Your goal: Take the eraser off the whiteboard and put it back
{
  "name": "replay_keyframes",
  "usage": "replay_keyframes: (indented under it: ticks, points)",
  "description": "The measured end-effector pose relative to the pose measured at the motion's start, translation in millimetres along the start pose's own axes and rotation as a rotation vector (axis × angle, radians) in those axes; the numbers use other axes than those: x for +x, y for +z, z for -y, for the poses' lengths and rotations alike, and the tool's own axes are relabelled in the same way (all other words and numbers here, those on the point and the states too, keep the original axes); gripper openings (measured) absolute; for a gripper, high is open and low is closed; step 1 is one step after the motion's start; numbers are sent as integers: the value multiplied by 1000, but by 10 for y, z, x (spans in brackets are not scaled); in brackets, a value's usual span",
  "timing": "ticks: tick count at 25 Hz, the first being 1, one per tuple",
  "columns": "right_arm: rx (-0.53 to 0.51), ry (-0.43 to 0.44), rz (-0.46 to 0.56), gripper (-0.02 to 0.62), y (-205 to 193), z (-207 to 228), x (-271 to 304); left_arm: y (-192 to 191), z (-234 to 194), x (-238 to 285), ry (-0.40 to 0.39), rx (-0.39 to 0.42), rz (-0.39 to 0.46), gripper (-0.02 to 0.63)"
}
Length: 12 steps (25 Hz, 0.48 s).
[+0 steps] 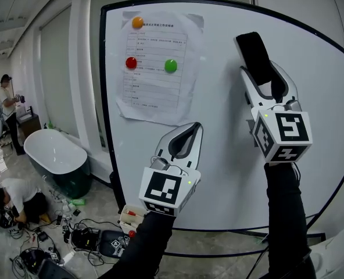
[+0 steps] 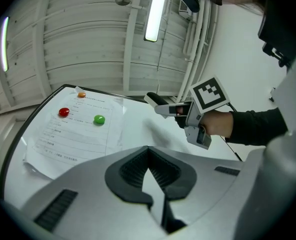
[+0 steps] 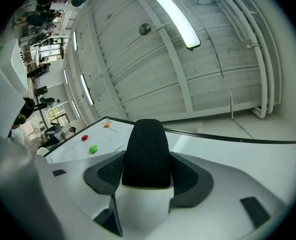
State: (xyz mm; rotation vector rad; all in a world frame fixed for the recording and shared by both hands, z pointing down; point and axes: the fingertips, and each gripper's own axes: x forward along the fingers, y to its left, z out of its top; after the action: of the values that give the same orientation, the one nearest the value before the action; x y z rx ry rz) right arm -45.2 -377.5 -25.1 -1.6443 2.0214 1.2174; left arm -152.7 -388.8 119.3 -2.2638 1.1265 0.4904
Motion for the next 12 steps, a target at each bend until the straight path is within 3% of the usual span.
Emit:
replay_keyframes:
  ticks: [12]
  points:
    - [139,-24,8,272,335,224,-715,51,302,-117,-9,20,-32,6]
